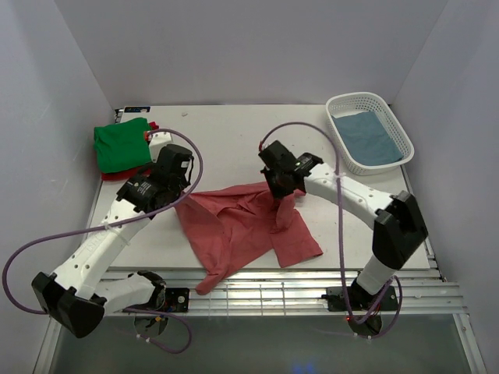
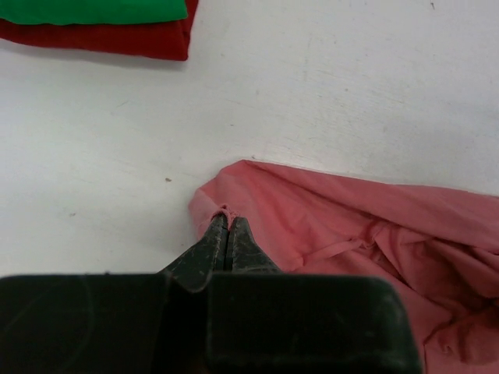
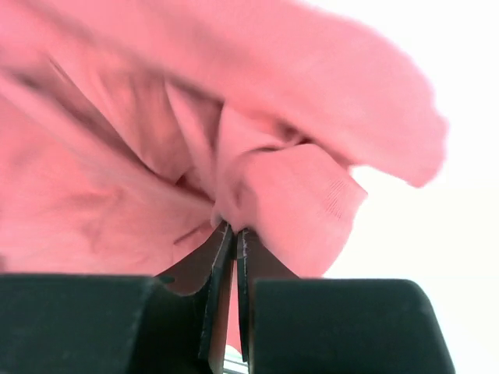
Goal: Fold and stack the t-shirts
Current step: Flatten out the tshirt
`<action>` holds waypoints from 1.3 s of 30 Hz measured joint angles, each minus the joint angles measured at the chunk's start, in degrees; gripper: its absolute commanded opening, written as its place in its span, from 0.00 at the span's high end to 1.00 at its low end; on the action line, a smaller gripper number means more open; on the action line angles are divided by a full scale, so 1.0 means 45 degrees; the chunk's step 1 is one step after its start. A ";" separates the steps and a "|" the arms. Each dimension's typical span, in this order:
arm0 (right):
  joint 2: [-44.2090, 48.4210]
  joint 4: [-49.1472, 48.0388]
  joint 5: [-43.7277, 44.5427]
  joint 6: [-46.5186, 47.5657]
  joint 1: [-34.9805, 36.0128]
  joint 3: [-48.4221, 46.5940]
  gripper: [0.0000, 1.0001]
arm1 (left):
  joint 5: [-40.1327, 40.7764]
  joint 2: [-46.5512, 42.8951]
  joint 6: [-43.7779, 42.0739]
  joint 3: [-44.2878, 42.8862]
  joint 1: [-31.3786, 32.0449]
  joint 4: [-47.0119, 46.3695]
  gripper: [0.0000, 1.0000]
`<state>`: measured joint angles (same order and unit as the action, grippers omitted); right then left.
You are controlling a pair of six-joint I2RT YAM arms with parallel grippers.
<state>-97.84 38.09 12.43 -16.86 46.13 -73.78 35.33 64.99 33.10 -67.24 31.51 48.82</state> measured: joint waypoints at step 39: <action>0.3959 0.5620 0.6921 0.1894 -0.2822 -1.1123 0.92 | 0.3555 -0.0758 -0.3317 -0.5620 -0.0257 -0.1933 1.00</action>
<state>-80.03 63.37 43.57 -8.34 33.43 -123.83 51.33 61.58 18.17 -92.53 30.35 40.12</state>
